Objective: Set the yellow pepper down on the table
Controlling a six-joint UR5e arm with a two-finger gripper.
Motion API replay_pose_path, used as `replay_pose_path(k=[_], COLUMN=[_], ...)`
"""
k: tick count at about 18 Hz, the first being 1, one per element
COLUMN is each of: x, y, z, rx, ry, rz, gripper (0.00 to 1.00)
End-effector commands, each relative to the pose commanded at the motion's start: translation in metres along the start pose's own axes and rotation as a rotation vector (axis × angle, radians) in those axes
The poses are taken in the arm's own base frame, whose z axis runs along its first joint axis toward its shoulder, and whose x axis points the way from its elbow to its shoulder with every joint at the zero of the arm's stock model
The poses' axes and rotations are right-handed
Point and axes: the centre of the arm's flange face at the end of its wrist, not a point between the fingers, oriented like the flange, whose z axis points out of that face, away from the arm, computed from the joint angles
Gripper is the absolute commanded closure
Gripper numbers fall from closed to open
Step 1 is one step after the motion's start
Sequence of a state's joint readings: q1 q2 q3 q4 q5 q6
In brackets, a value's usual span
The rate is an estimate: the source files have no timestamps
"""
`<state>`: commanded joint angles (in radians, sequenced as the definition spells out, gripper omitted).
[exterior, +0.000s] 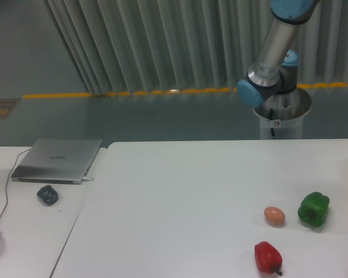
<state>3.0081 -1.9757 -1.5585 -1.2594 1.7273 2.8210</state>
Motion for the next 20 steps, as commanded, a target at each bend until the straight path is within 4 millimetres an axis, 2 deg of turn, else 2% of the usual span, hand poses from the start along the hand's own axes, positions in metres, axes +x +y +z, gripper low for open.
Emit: replay_pose_path(k=[7, 9, 10, 13, 15, 20], x=[0.001, 0.0, 0.0, -0.001, -0.001, -0.002], y=[0.001, 0.002, 0.003, 0.001, 0.002, 0.001], z=[0.004, 0.001, -0.001, -0.002, -0.004, -0.005], rx=[-0.004, -0.007, -0.01, -0.012, -0.013, -0.008], ry=[0.03, 0.029, 0.029, 0.049, 0.048, 0.055], rz=[-0.001, 0.0, 0.0, 0.001, 0.001, 0.005], gripper=[0.0, 0.07, 0.07, 0.05, 0.0, 0.0])
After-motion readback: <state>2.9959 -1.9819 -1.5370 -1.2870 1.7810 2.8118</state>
